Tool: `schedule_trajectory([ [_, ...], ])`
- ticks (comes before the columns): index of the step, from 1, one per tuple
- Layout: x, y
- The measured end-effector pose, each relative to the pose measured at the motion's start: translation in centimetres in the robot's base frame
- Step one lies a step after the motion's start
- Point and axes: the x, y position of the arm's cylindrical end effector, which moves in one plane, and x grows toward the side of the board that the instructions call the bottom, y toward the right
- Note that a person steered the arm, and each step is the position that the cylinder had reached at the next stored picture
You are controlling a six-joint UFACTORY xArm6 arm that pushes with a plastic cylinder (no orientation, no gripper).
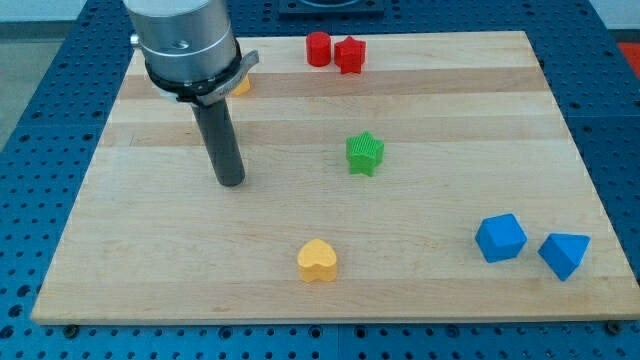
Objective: Move your arm closer to the yellow hexagon
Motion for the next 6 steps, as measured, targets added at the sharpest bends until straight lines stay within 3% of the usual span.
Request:
schedule_trajectory([
  [3,-10.4,3.4],
  [6,-19.7,1.7],
])
